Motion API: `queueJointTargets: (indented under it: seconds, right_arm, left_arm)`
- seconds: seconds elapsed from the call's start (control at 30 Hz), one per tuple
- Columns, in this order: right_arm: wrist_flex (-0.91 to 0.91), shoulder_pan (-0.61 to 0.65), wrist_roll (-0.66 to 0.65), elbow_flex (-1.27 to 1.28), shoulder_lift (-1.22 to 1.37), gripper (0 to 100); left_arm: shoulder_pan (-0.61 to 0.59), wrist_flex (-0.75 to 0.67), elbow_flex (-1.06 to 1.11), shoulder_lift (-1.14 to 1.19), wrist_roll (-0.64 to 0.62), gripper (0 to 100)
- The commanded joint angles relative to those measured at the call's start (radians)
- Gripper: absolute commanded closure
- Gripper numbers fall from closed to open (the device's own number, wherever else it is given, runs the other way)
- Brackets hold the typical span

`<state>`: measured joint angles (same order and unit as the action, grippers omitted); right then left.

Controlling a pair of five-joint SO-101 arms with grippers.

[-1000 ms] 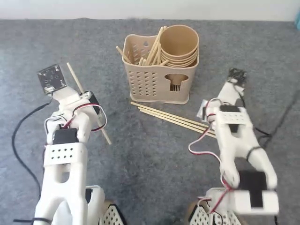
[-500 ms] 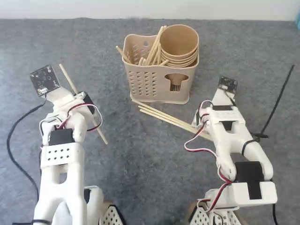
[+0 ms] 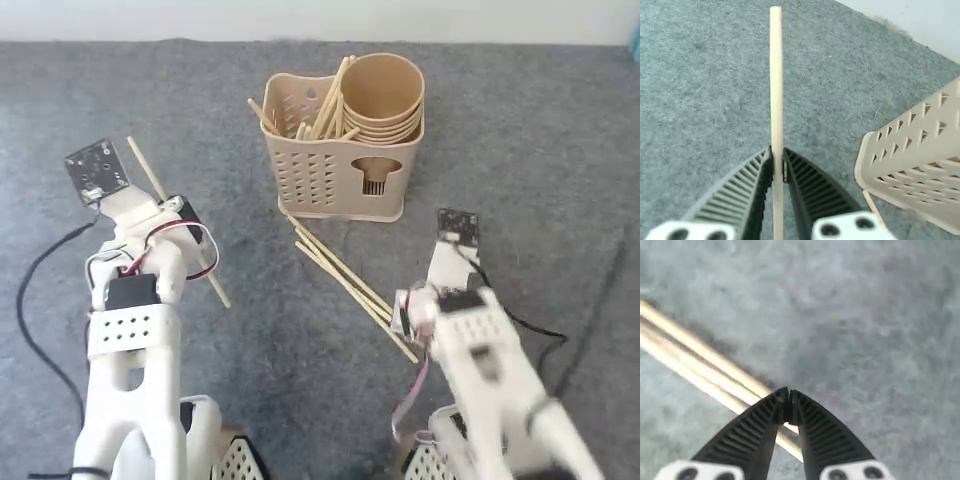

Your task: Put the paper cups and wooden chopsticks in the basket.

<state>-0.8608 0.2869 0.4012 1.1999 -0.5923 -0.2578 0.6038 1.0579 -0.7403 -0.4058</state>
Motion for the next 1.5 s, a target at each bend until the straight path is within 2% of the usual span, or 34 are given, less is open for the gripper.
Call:
queueJointTargets:
  seconds: [0.0,0.17,0.3,0.53,0.73,0.93,1.17,1.3,1.47]
  right_arm:
    - [0.013,0.019,-0.153,0.166,-0.475,99.0]
    - [-0.067,0.018,-0.239,0.253,-0.8,98.6]
    - [-0.087,0.048,-0.287,0.241,-0.829,98.5]
    - [-0.088,0.177,-0.299,0.106,-0.552,89.9]
    - [-0.067,0.183,-0.324,-0.041,-0.254,89.3]
    - [0.099,0.183,-0.358,-0.046,-0.054,89.3]
    - [0.237,0.183,-0.367,-0.049,0.105,89.6]
    - [0.291,0.183,-0.434,-0.051,0.15,89.8]
    - [0.303,0.188,-0.443,-0.051,0.163,92.6]
  left_arm:
    - [-0.006,-0.028,-0.058,0.002,-0.006,99]
    - [-0.006,-0.028,-0.059,0.002,-0.006,99]
    - [-0.006,-0.028,-0.059,0.002,-0.008,99]
    - [-0.006,-0.028,-0.058,0.002,-0.008,99]
    - [-0.006,-0.028,-0.056,0.002,-0.006,99]
    - [-0.006,-0.028,-0.056,0.002,-0.005,99]
    - [-0.006,-0.028,-0.056,0.002,-0.005,99]
    - [-0.006,-0.028,-0.056,0.002,-0.005,99]
    - [-0.006,-0.028,-0.056,0.002,-0.005,99]
